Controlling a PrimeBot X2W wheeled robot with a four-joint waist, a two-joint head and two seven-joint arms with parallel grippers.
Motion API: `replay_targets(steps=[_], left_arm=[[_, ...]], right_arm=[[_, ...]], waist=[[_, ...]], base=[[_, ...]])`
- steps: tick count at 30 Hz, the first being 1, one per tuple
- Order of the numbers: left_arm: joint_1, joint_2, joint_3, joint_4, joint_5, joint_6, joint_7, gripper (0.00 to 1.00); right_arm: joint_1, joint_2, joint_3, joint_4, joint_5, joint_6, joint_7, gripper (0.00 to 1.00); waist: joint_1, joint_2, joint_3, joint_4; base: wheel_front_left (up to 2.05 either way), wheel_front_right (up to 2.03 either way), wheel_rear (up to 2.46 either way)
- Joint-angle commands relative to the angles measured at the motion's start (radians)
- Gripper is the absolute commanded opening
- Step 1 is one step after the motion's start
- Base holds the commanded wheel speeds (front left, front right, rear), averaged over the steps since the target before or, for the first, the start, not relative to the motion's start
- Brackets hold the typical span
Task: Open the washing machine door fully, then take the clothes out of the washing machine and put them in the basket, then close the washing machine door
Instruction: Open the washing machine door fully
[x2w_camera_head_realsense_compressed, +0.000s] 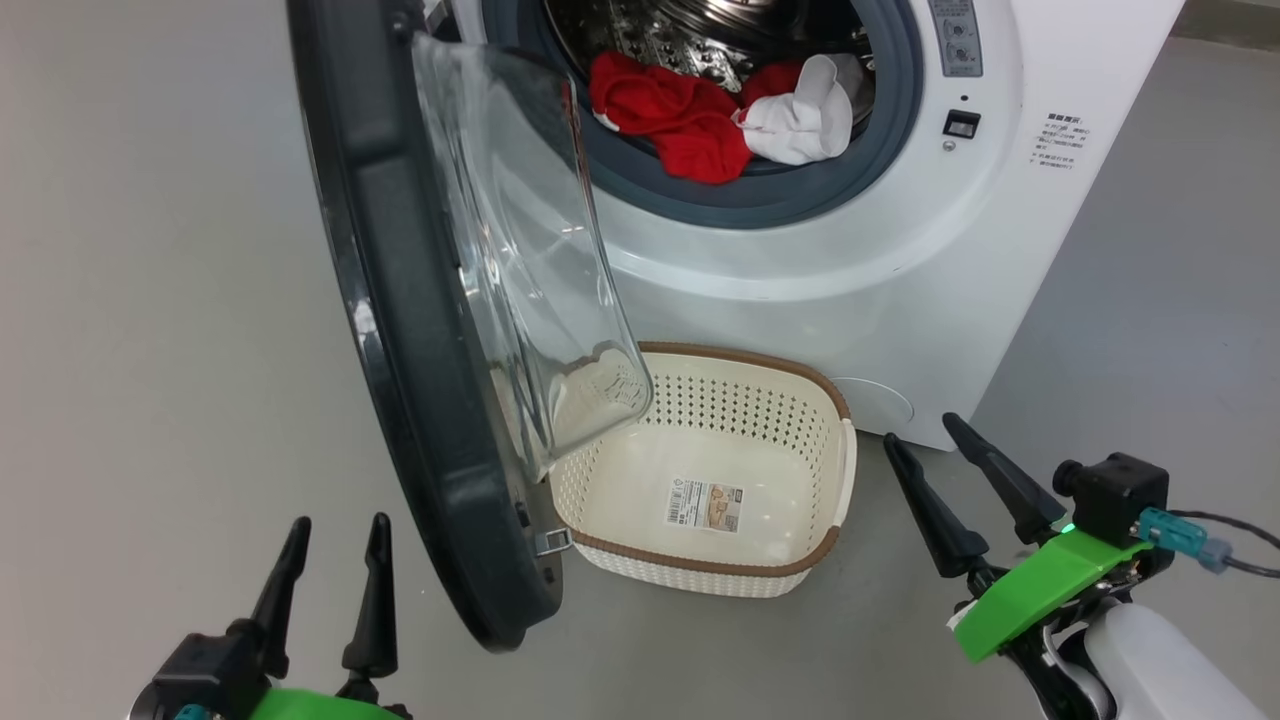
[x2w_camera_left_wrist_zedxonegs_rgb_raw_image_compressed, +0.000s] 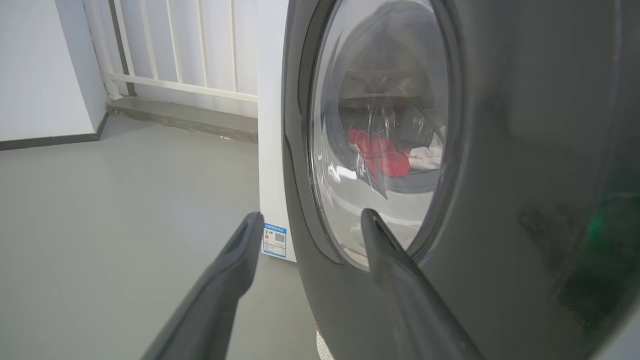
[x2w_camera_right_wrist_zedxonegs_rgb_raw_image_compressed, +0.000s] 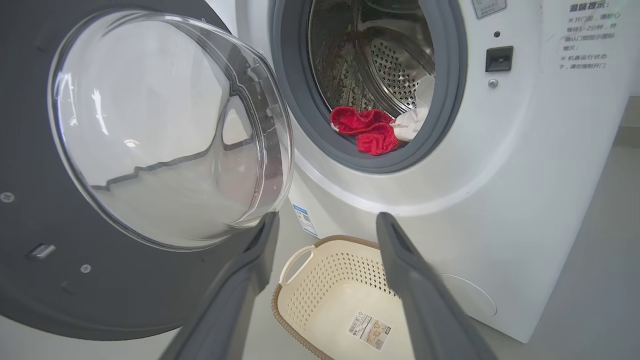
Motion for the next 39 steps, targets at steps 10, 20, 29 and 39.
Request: replay_targets(steps=[10, 20, 29, 39], left_arm=[[-0.020, 0.018, 0.029, -0.022, 0.009, -0.008, -0.008, 1.00], [-0.020, 0.018, 0.026, -0.022, 0.003, -0.005, -0.008, 1.00], [-0.022, 0.018, 0.026, -0.023, 0.003, -0.003, -0.008, 1.00], [-0.022, 0.018, 0.028, -0.024, 0.006, 0.000, -0.008, 1.00]], right_arm=[[0.065, 0.054, -0.098, -0.043, -0.123, 0.002, -0.012, 1.00], [0.080, 0.073, -0.130, -0.038, -0.155, 0.002, -0.012, 1.00], [0.078, 0.076, -0.140, -0.038, -0.172, 0.002, -0.012, 1.00], [0.081, 0.076, -0.154, -0.034, -0.212, 0.002, -0.012, 1.00]], waist=[[0.0000, 0.0000, 0.002, 0.007], [0.0000, 0.0000, 0.005, 0.006], [0.0000, 0.0000, 0.004, 0.006], [0.0000, 0.0000, -0.002, 0.010]], base=[[0.00, 0.00, 0.00], [0.00, 0.00, 0.00], [0.00, 0.00, 0.00], [0.00, 0.00, 0.00]])
